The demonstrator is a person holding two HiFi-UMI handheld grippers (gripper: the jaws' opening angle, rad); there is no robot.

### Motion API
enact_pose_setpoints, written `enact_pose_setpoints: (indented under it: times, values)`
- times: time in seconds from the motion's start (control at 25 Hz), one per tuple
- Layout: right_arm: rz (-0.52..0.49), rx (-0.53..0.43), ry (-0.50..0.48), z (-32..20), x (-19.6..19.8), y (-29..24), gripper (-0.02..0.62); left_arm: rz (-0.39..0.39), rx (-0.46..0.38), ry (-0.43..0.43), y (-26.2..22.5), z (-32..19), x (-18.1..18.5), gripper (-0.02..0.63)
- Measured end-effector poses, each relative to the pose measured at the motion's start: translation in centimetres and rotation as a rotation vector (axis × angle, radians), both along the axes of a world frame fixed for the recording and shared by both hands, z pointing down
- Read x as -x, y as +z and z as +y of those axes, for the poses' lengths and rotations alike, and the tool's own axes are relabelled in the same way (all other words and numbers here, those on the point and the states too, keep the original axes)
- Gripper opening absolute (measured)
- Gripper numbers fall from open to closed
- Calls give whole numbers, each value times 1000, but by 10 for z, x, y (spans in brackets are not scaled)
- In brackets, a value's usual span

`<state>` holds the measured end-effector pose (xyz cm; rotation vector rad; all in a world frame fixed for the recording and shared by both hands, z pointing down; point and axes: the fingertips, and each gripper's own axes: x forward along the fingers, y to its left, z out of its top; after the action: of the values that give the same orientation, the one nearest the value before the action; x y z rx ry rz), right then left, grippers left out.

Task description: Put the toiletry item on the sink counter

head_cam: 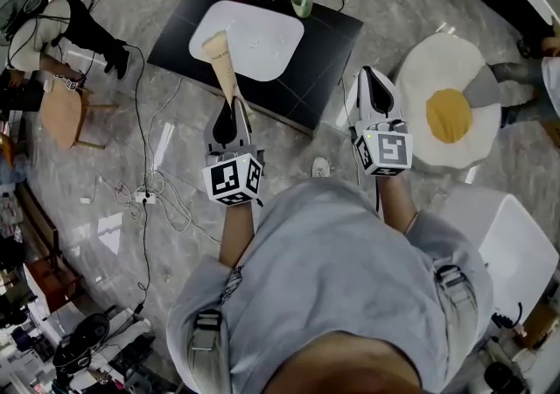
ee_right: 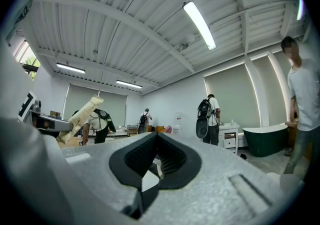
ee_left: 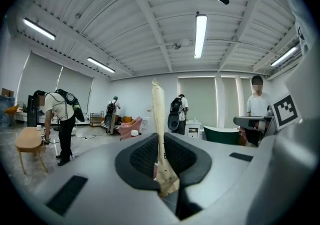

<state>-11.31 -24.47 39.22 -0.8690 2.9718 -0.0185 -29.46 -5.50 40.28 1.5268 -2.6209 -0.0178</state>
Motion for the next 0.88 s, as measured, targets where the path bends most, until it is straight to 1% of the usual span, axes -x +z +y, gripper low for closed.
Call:
enact_pose_setpoints:
  times: [0.12,0.2,0.44,0.56,0.88]
  values:
    - [-8,-5,25,-21,-5,-3,5,-5,12,48,-2,-27,-4,34]
    - [-14,16,62,-32,-13,-2,5,-9,23,86,-2,-42,-9,33]
    - [-12,50,135,-44,-25,10,5,-5,45,190,1,-78,-12,34]
    - [-5,67,178,-47,-24,17,5,3,42,245,4,-94,-8,33]
    - [-16,54,288,-43,-8,13,5,26,43,394,13,-121,13,34]
